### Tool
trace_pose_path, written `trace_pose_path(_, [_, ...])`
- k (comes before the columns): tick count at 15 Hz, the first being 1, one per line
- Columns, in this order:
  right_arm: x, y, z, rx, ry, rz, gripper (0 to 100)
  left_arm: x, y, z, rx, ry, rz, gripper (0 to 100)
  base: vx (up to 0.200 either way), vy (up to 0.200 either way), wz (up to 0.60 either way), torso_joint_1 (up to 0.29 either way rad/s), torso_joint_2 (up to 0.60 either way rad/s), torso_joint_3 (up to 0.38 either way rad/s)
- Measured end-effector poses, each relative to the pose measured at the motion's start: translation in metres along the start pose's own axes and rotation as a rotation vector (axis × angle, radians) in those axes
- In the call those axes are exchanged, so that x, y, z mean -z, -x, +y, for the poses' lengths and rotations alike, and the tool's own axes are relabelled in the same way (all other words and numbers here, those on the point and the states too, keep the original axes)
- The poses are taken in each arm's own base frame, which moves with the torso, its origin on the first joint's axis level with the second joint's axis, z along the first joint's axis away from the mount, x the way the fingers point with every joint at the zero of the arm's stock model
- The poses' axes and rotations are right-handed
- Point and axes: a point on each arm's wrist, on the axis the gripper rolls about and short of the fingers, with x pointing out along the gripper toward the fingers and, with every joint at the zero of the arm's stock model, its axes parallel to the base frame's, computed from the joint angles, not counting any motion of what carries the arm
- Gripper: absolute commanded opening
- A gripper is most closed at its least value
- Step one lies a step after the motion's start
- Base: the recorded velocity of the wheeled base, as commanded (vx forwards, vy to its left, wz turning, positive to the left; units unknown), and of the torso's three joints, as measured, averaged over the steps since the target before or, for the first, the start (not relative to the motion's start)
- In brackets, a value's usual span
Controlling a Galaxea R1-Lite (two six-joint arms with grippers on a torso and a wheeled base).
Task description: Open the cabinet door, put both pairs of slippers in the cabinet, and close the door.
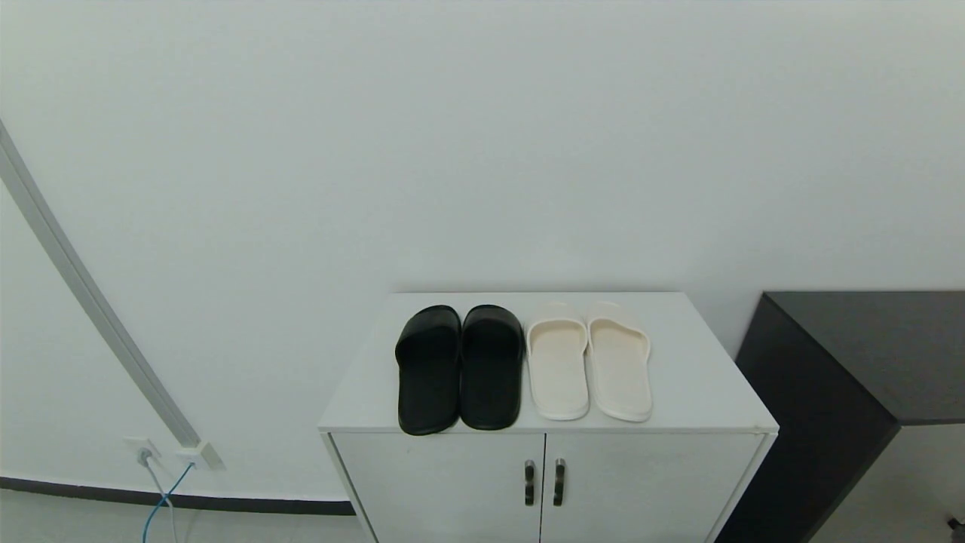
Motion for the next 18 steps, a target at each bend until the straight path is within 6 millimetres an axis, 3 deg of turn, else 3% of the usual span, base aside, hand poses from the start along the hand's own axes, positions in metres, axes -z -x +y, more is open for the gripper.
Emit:
trace_pose_path(4, [-0.037, -0.044, 0.000, -0.084, -0.013, 0.039, 100, 0.000, 0.000, 0.000, 0.001, -0.001, 0.000, 0, 0.000, 0.000, 0.00, 0.000, 0.00, 0.000])
trace_pose_path(6, [-0.051, -0.066, 0.009, -0.126, -0.044, 0.064, 100, 0.000, 0.000, 0.000, 0.002, -0.002, 0.000, 0, 0.000, 0.000, 0.00, 0.000, 0.00, 0.000])
trace_pose_path(12, [-0.079, -0.110, 0.080, -0.205, -0.076, 0.115, 100, 0.000, 0.000, 0.000, 0.001, -0.003, 0.000, 0, 0.000, 0.000, 0.00, 0.000, 0.00, 0.000])
trace_pose_path(18, [-0.080, -0.172, 0.142, -0.087, -0.094, 0.157, 100, 0.000, 0.000, 0.000, 0.004, -0.003, 0.000, 0, 0.000, 0.000, 0.00, 0.000, 0.00, 0.000])
